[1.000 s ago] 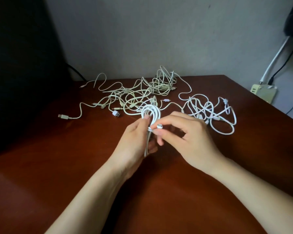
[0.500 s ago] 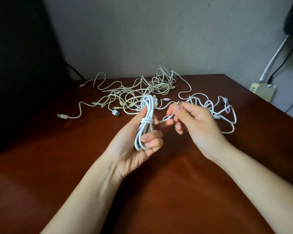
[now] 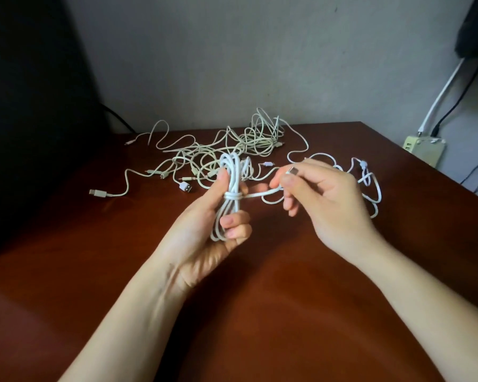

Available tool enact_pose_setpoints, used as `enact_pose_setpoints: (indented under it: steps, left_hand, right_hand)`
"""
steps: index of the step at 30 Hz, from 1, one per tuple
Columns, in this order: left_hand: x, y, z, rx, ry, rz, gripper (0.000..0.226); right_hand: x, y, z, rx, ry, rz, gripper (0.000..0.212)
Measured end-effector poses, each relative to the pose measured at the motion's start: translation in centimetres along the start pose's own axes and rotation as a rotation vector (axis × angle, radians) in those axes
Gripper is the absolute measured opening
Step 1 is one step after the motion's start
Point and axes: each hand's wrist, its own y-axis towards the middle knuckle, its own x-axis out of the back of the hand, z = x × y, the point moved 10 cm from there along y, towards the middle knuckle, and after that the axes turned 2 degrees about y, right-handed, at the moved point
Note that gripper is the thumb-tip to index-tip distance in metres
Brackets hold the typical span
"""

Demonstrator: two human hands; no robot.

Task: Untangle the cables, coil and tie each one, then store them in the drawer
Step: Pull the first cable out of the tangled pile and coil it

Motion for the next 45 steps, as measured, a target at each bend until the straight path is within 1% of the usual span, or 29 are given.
enact_pose_setpoints:
  steps: [2,3,5,7,10,12,14,16,20,23,25,28,29,32,33,35,38,42,45]
  left_hand:
    - [0.2,-0.6,-0.7,-0.05,0.097,-0.053,0.028]
    - [0.2,-0.8,-0.9,-0.073,0.171,-0.079,0.027]
    - [0.6,-1.1,-1.4,-0.15,0.346,-0.134,0.031]
    - [1.4,-1.1,-1.9,-0.259,0.565,-0.208,0.039]
    - [1.6,-1.6,-3.0,-0.438,0.876,-0.314,0.053]
    - [1.2,-2.1,-3.5,-0.509,1.017,-0.364,0.05]
    - [0.7,-2.6,-3.9,-0.557,1.097,-0.413,0.047]
    - [0.5,-2.6,-3.7,-0.568,1.099,-0.416,0.048]
    - [0.6,-2.0,-3.0,-0.508,1.089,-0.37,0.049]
    - [1.2,-1.6,-2.7,-0.446,1.021,-0.339,0.048]
    - [2.1,-1.1,-2.1,-0.386,0.9,-0.326,0.044]
    - [2.7,-0.6,-1.3,-0.312,0.677,-0.31,0.027]
    - [2.7,-0.6,-1.1,-0.296,0.617,-0.307,0.026]
    - [2.0,-0.4,-0.8,-0.284,0.532,-0.25,0.024]
    - [1.8,-0.5,-0.9,-0.298,0.566,-0.247,0.026]
    - [1.4,-0.9,-1.4,-0.358,0.707,-0.283,0.027]
    - [0.4,-1.6,-2.3,-0.474,0.865,-0.31,0.025]
    - [-0.7,-2.4,-3.1,-0.581,0.967,-0.306,0.022]
    - [-1.4,-2.8,-3.4,-0.639,0.989,-0.288,0.023]
  right_hand:
    - [-0.6,-0.4,0.9,0.083,-0.074,0.018,0.013]
    - [-0.9,-0.7,1.1,0.101,-0.101,0.031,0.014]
    - [-1.6,-1.1,0.8,0.066,-0.079,0.072,0.014]
    - [-2.3,-1.4,0.1,-0.056,0.027,0.094,0.008]
    - [-3.3,-2.0,-1.4,-0.284,0.197,0.095,0.02]
    - [-4.0,-2.2,-1.9,-0.387,0.273,0.109,0.026]
    - [-4.6,-2.6,-2.3,-0.482,0.333,0.135,0.029]
    - [-5.1,-3.1,-2.8,-0.572,0.377,0.15,0.032]
    - [-5.4,-3.6,-3.4,-0.69,0.479,0.151,0.036]
    - [-5.9,-3.8,-3.4,-0.726,0.57,0.168,0.028]
    - [-6.1,-3.8,-3.4,-0.722,0.585,0.171,0.024]
    - [-5.7,-3.5,-3.3,-0.679,0.575,0.142,0.021]
    - [-5.4,-3.3,-3.1,-0.654,0.564,0.123,0.019]
    - [-4.3,-2.8,-2.9,-0.585,0.486,0.044,0.019]
    - [-4.0,-2.7,-2.9,-0.576,0.464,0.021,0.02]
    - [-3.6,-2.6,-3.1,-0.575,0.436,0.001,0.022]
    - [-3.5,-2.4,-3.2,-0.594,0.401,0.034,0.023]
    - [-3.8,-2.5,-3.3,-0.634,0.392,0.093,0.027]
    - [-3.7,-2.6,-3.5,-0.664,0.417,0.097,0.03]
